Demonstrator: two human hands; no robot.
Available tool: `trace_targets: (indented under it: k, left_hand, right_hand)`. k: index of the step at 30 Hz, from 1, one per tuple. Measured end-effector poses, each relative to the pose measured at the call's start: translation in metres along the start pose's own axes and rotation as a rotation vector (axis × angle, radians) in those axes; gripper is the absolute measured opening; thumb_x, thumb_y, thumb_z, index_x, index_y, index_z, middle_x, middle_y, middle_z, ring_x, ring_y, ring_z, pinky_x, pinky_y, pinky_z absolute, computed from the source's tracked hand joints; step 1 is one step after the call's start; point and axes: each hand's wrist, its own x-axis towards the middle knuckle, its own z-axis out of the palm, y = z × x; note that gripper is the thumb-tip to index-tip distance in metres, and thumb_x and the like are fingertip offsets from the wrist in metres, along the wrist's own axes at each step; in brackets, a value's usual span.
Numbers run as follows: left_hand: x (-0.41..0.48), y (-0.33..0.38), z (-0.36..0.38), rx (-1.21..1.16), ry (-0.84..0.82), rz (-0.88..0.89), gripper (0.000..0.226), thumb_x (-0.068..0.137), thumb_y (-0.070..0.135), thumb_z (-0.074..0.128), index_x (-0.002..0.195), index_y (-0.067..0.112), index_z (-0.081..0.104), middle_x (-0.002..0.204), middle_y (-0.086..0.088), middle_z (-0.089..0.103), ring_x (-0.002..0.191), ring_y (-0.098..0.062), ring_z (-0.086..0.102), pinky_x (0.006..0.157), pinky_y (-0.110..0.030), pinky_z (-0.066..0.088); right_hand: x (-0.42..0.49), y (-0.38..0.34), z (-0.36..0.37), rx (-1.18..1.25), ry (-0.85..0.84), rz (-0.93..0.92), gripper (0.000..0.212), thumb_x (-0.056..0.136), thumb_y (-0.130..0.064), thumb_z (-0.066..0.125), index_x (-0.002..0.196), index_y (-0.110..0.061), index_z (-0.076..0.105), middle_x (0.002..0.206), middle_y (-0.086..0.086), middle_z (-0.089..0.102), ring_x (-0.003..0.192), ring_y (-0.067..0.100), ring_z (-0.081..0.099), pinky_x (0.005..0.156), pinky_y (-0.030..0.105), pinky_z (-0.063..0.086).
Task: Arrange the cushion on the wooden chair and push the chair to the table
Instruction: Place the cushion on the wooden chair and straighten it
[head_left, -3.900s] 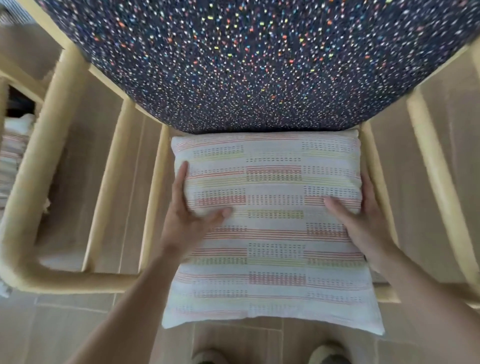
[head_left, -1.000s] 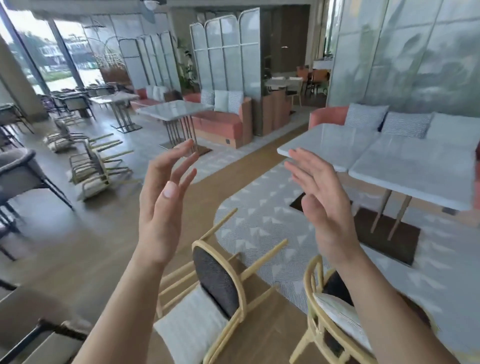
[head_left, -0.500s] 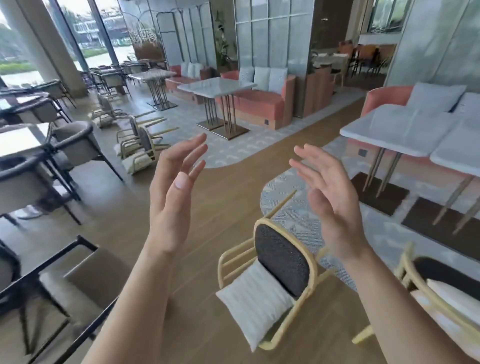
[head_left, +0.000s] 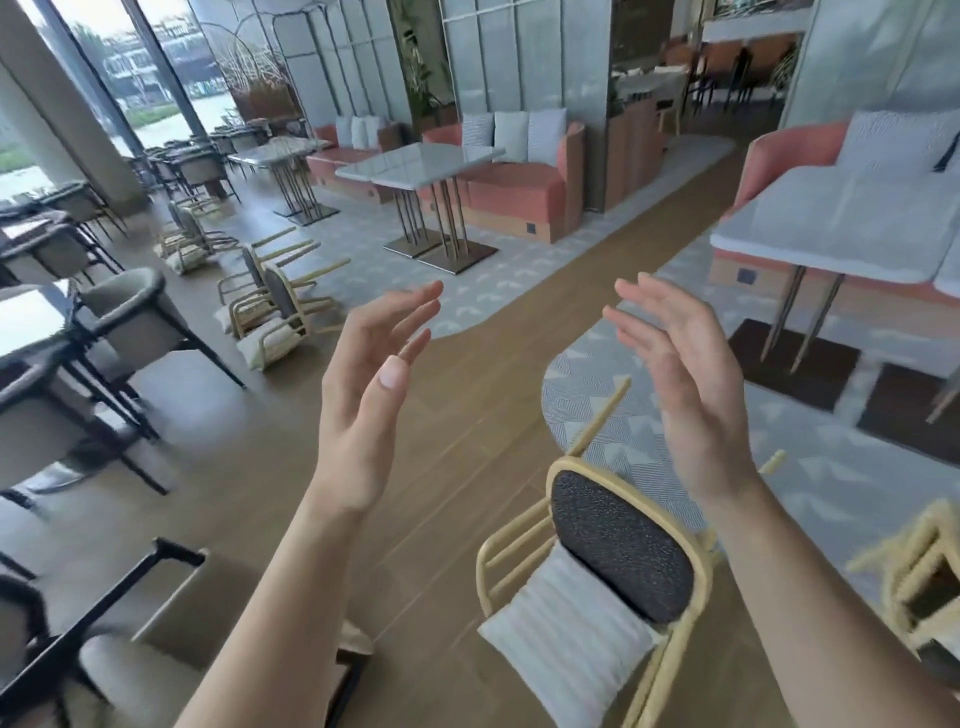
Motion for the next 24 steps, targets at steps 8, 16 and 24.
trace_targets:
  k: [8,16,24]
  left_hand:
    - [0.067,-0.093,-0.002,-0.081,-0.127,-0.048,0.048,0.099,0.07,0.057,0.137,0.041,0.061,0.152,0.0,0.058,0.147,-0.036,0.05,0.117,-0.047,0.039]
    - [0.108,-0.257,0.021,-0.275,-0.388,-0.176,0.056,0.098,0.071,0.057,0.143,0.036,0.058,0.152,-0.004,0.056,0.147,-0.039,0.05,0.117,-0.049,0.039]
    - [0.031,-0.445,0.043,-0.375,-0.566,-0.396,0.063,0.097,0.072,0.058,0.146,0.032,0.054,0.151,-0.006,0.057,0.145,-0.036,0.052,0.116,-0.043,0.041]
  right_hand:
    - [0.036,0.054,0.002,-0.062,0.114,0.056,0.088,0.094,-0.07,0.056,0.149,-0.002,0.042,0.153,0.013,0.053,0.14,0.028,0.055,0.119,0.051,0.041]
    - [0.04,0.16,-0.007,-0.223,0.364,0.208,0.078,0.094,-0.071,0.055,0.147,-0.014,0.047,0.152,0.007,0.056,0.14,0.026,0.055,0.118,0.049,0.042]
    - [-0.05,0.343,-0.006,-0.283,0.594,0.464,0.072,0.09,-0.074,0.059,0.138,-0.021,0.056,0.143,0.005,0.063,0.133,0.026,0.062,0.112,0.043,0.05]
